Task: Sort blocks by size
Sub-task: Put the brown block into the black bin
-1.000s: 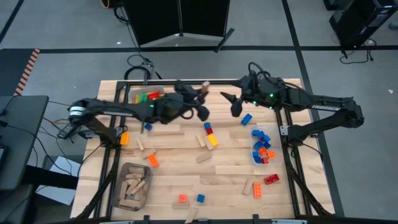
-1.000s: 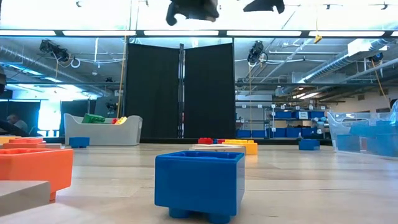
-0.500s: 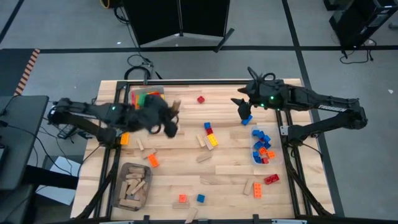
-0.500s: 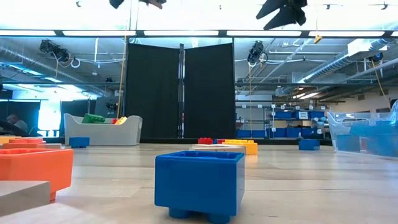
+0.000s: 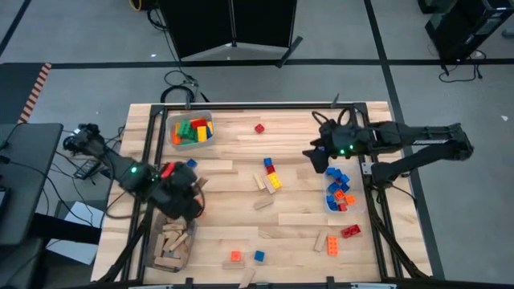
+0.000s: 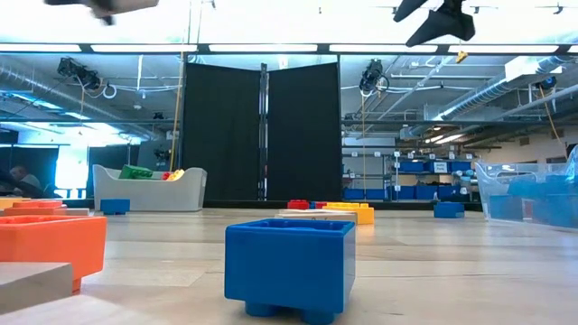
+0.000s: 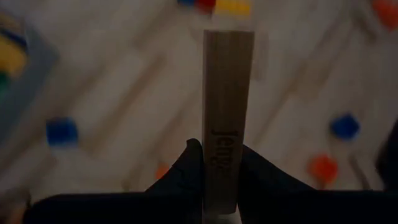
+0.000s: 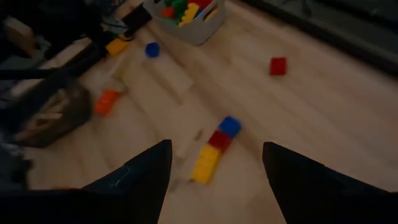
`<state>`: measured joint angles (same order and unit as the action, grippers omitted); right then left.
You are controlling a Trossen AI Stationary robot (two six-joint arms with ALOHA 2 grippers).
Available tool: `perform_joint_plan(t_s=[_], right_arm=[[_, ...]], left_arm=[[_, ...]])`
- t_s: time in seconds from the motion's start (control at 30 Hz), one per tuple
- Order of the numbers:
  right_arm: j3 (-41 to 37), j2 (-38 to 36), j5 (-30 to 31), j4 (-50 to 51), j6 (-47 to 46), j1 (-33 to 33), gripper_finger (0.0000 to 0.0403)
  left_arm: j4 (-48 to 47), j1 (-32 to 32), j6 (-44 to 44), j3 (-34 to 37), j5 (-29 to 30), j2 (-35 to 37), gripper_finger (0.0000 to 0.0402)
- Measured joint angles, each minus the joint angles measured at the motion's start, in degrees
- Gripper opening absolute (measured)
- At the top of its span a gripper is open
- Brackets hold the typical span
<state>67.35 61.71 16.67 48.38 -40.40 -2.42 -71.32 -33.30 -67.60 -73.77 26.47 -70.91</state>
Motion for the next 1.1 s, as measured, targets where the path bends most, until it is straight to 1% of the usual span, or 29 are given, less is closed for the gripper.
perform_joint_plan(t_s=[0.1,0.23,0.33,0.4,0.5,0.63,0.73,0.83,1.1], right_arm=[[0.0,0.0,0.8,0.0,-4.6,-3.5,0.0263],[0.0,0.0,4.5,0.5,-8.7,-8.2,0.0263],[0.0,0.0,6.2,1.8,-12.0,-11.5,0.0262],[0.0,0.4,6.9,2.5,-14.1,-13.4,0.0260],[0.0,1.4,8.1,2.7,-16.0,-15.9,0.0258],[0.0,3.3,9.8,2.7,-17.7,-17.6,0.0259],[0.0,5.1,10.3,2.7,-18.6,-18.1,0.0258],[0.0,7.0,10.3,2.7,-18.8,-18.5,0.0256],[0.0,10.9,10.3,2.7,-21.2,-19.9,0.0254]], left_arm=[[-1.7,-4.1,-7.9,1.3,-4.5,0.1,0.0061],[-1.6,-10.5,-16.6,3.6,-9.4,-0.2,0.0061],[-1.5,-14.8,-22.8,5.9,-14.9,-1.9,0.0064],[-0.6,-17.4,-26.5,7.5,-17.3,-3.4,0.0064],[3.9,-20.4,-29.1,10.4,-20.4,-5.3,0.0065],[8.6,-22.1,-30.9,13.2,-23.5,-7.6,0.0068],[11.2,-22.8,-33.5,14.7,-24.3,-9.2,0.0076],[15.3,-23.2,-33.5,15.6,-24.3,-9.8,0.0089],[17.0,-24.8,-34.0,16.0,-23.5,-11.2,0.0114]])
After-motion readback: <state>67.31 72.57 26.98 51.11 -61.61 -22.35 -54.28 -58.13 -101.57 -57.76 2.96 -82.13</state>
